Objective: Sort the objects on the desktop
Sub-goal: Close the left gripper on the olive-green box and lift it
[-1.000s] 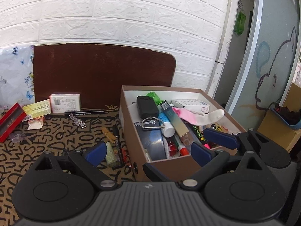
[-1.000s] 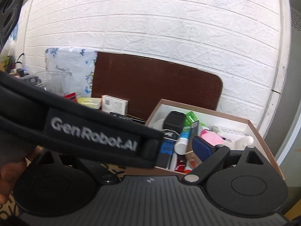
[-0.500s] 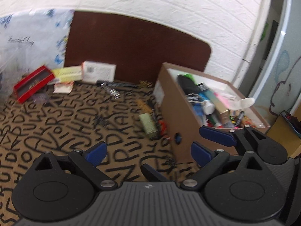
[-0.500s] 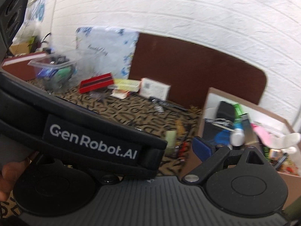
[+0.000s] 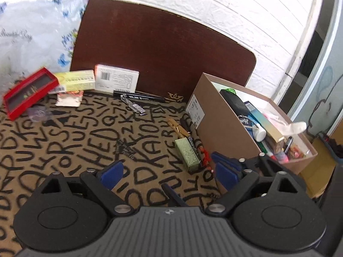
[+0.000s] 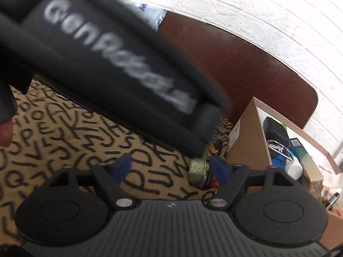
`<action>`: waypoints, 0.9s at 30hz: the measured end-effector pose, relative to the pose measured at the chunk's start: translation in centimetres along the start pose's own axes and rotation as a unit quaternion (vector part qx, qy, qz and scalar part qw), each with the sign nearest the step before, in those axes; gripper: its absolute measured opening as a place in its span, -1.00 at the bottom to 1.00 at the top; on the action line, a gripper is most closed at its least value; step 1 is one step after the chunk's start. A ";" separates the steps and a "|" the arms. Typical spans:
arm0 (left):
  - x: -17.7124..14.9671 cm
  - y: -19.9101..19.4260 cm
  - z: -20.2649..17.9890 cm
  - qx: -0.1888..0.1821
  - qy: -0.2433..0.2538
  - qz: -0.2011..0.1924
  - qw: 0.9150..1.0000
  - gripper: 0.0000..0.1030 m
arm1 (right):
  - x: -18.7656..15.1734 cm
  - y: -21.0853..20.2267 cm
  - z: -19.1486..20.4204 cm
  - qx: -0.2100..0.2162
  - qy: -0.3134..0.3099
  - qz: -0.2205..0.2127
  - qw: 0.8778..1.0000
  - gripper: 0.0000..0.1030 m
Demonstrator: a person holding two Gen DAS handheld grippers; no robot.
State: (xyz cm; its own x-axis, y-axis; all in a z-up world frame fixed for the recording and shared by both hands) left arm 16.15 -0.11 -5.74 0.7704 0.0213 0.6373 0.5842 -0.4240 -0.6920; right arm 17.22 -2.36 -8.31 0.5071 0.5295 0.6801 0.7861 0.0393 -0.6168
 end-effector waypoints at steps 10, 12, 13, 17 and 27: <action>2.7 3.1 2.3 -0.029 -0.041 0.001 0.999 0.76 | 1.0 5.9 -0.4 -0.076 -0.011 0.055 0.996 0.17; 3.0 3.6 2.8 -0.029 -0.046 0.004 0.999 0.75 | 0.9 7.0 -0.5 -0.075 0.004 0.071 0.995 0.14; 3.1 3.9 3.0 -0.029 -0.048 0.007 0.998 0.75 | 0.7 7.5 -0.6 -0.070 0.013 0.077 0.995 0.12; 3.1 4.8 3.5 -0.031 -0.051 0.017 0.998 0.72 | 1.0 7.9 -1.4 -0.038 0.065 0.077 0.994 -0.02; 1.0 6.7 2.0 -0.030 -0.029 0.055 0.998 0.42 | -1.1 6.1 -1.8 0.091 0.140 0.072 0.983 -0.59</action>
State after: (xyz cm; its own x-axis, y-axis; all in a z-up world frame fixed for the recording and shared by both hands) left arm 21.37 -1.14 -10.39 0.8435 0.0244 0.5366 0.4808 -0.4798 -0.7339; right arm 22.10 -4.19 -12.13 0.7062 0.2868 0.6473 0.6357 0.1457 -0.7580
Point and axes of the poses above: each gripper's, at about its wrist camera, not at the fingertips, and y roughly the way its jaws point, z to its left, x to its top, the point moved 8 cm from there along y, roughly the way its jaws point, and after that the axes turned 13 degrees about z, right-handed, at the moved point
